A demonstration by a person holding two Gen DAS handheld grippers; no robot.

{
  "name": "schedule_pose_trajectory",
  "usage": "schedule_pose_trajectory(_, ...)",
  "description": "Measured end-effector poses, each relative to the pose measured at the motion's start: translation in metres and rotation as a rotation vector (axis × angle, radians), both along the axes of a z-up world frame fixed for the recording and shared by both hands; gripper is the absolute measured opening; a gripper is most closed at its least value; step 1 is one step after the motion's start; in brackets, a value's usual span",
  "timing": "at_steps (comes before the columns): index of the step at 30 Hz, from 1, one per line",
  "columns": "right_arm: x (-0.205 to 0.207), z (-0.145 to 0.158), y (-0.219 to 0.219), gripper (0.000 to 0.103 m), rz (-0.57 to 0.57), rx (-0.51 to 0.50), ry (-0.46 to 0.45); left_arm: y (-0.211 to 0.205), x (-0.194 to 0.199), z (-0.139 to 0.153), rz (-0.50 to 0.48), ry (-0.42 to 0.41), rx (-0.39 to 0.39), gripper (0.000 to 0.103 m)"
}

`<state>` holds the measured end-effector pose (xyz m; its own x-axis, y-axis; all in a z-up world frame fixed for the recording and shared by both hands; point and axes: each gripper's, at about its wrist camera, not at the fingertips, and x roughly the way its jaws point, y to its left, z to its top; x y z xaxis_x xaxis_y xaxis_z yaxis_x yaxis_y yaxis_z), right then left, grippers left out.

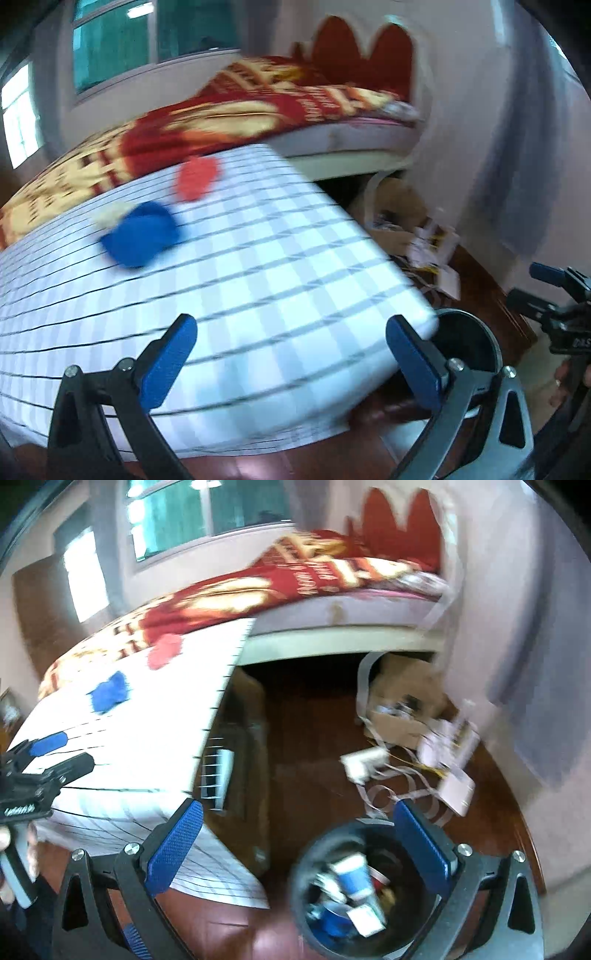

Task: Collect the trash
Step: 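Move both tools back from the bin to the table, then grasp the blue cloth with the right gripper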

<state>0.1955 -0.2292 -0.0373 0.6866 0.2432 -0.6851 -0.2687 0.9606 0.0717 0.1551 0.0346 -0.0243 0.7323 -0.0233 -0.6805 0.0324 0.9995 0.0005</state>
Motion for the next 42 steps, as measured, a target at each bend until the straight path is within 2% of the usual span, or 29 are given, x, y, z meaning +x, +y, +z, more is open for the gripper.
schedule_pose_trajectory(4, 0.024, 0.011, 0.067, 0.103, 0.099, -0.005, 0.024, 0.07, -0.003, 0.003, 0.13, -0.012, -0.004, 0.102)
schedule_pose_trajectory(9, 0.044, 0.024, 0.166, 0.103, 0.254, -0.034, -0.025, 0.154, -0.008, -0.001, 0.281, -0.012, -0.011, 0.102)
schedule_pose_trajectory(16, 0.084, 0.017, 0.296, 0.103, 0.421, -0.101, -0.031, 0.211, -0.007, -0.015, 0.384, 0.009, -0.017, 0.102)
schedule_pose_trajectory(22, 0.127, -0.005, 0.36, 0.101, 0.446, -0.119, 0.029, 0.227, -0.002, -0.029, 0.401, 0.033, -0.038, 0.102)
schedule_pose_trajectory(23, 0.132, -0.008, 0.366, 0.1, 0.446, -0.122, 0.04, 0.23, -0.001, -0.03, 0.399, 0.035, -0.04, 0.102)
schedule_pose_trajectory(26, 0.143, -0.021, 0.375, 0.081, 0.449, -0.127, 0.086, 0.231, 0.004, -0.032, 0.396, 0.042, -0.043, 0.102)
schedule_pose_trajectory(27, 0.145, -0.024, 0.376, 0.069, 0.451, -0.121, 0.1, 0.232, 0.005, -0.033, 0.395, 0.044, -0.045, 0.102)
schedule_pose_trajectory(28, 0.146, -0.028, 0.375, 0.061, 0.454, -0.113, 0.113, 0.231, 0.007, -0.034, 0.396, 0.045, -0.047, 0.102)
schedule_pose_trajectory(29, 0.146, -0.03, 0.375, 0.058, 0.457, -0.106, 0.121, 0.231, 0.009, -0.034, 0.396, 0.047, -0.049, 0.102)
schedule_pose_trajectory(30, 0.144, -0.031, 0.371, 0.045, 0.463, -0.091, 0.117, 0.23, 0.01, -0.035, 0.395, 0.049, -0.051, 0.102)
schedule_pose_trajectory(31, 0.14, -0.03, 0.368, 0.038, 0.466, -0.088, 0.105, 0.228, 0.011, -0.035, 0.394, 0.05, -0.05, 0.102)
schedule_pose_trajectory(34, 0.129, -0.025, 0.354, 0.033, 0.467, -0.084, 0.078, 0.222, 0.012, -0.034, 0.386, 0.043, -0.048, 0.102)
schedule_pose_trajectory(42, 0.094, 0.001, 0.28, 0.033, 0.406, -0.032, 0.009, 0.183, 0.002, -0.02, 0.331, 0.016, -0.051, 0.101)
